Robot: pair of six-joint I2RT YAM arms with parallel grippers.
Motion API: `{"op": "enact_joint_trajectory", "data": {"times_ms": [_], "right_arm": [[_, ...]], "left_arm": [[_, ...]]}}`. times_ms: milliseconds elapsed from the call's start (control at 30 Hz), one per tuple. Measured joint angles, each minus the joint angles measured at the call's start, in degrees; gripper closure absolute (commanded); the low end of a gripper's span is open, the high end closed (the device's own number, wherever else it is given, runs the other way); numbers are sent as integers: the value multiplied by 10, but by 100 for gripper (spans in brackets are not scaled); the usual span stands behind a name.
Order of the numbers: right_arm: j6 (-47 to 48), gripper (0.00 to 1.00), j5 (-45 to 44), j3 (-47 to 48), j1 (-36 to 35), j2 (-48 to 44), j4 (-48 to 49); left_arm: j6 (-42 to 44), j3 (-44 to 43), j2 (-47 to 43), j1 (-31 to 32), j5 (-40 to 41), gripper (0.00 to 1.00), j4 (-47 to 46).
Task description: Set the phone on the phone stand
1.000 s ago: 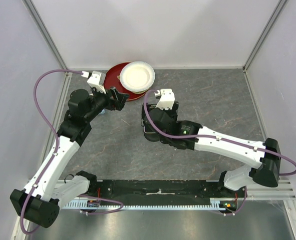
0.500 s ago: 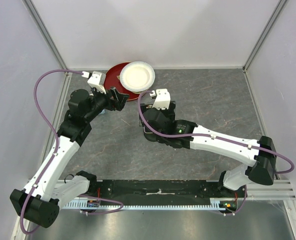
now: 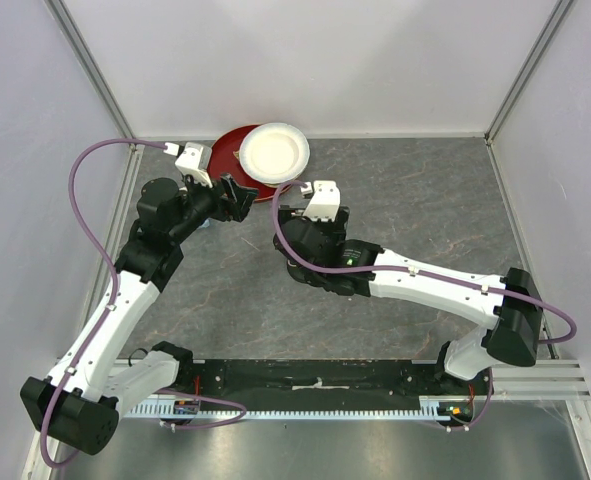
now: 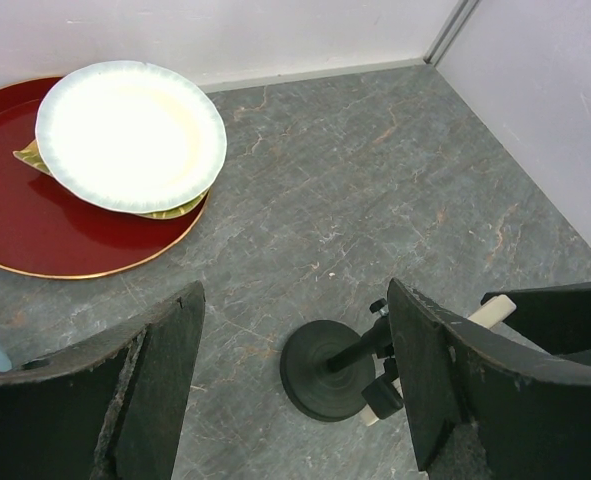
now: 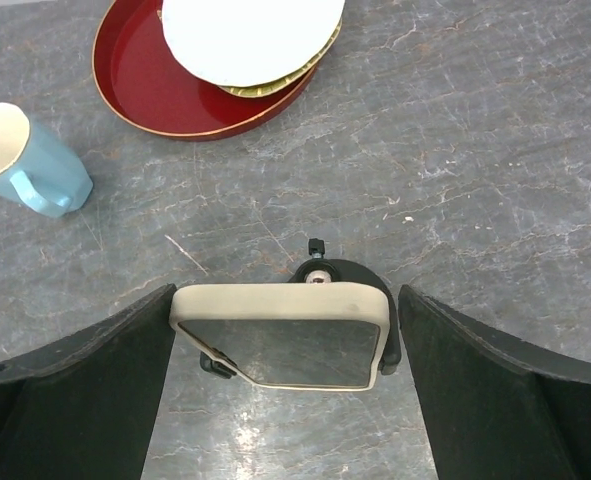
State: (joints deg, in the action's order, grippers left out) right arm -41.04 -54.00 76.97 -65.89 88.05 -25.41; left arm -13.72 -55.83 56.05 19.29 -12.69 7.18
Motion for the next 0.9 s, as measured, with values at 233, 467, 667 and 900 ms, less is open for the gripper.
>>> {"op": "enact_joint_trajectory", "data": {"times_ms": [233,467,667,900], "right_arm": [[-39,10,-9,1,0,2,-5],[-53,13,-24,21,0,24,-21],[-57,28,-40,32,-1,36,-26],[-58,100,-56,40,-2,45,-28]], "left_arm": [[0,0,0,0,0,21,0],[-2,0,2,-1,1,21,0],[-5,0,9,-1,1,21,0],[-6,2,10,-1,1,22,0]]}}
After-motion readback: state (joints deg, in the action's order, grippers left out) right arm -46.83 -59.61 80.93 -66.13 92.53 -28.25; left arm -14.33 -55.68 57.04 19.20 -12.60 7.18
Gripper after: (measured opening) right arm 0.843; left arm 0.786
